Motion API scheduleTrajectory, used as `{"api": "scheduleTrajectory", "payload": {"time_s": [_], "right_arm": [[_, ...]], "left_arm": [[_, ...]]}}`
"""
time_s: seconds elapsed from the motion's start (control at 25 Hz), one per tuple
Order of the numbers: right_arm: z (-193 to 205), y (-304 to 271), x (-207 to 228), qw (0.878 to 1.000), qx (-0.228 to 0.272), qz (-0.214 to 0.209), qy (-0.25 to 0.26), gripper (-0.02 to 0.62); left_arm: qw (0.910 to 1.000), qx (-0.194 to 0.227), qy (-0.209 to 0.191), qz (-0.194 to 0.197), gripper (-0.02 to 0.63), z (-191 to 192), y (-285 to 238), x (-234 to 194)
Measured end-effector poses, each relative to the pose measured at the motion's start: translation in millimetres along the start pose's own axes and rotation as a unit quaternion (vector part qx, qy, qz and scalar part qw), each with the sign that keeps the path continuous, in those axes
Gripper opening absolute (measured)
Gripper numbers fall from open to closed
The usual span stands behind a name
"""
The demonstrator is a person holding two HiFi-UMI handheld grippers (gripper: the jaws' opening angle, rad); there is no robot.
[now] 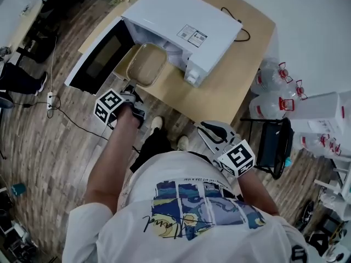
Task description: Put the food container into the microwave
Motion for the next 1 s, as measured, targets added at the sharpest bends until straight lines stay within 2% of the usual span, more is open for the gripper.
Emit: {"api": "scheduleTrajectory", "payload": {"time_s": [0.28,0.6,0.84,1.0], "right_arm": [[-31,-24,37,0.998,0.001,0.055,-0.018,0.054],[-51,-36,60,0.989,-0.002,0.131,-0.061,0.055],[-53,-41,64,0.980,-0.005,0.179,-0.090,0.054],[-57,-46,63,0.975,-0.006,0.196,-0.103,0.055]], "left_arm": [[0.9998,-0.017,0.003,-0.011,0.040,-33,-93,13],[0.9983,-0.055,0.011,-0.017,0.041,-53,-184,25],[0.9961,-0.083,0.024,-0.019,0.041,-54,-227,29],[0.9948,-0.097,0.025,-0.017,0.041,-53,-243,31]]}}
Point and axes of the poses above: the fingertips, and each gripper's own axes: y backward along the fingers, x to its right, z out of its underside, the point moved 10 cm from there along y, backward along the fingers, and after that the axes turned 2 degrees about -z, right-handed, at the moved point
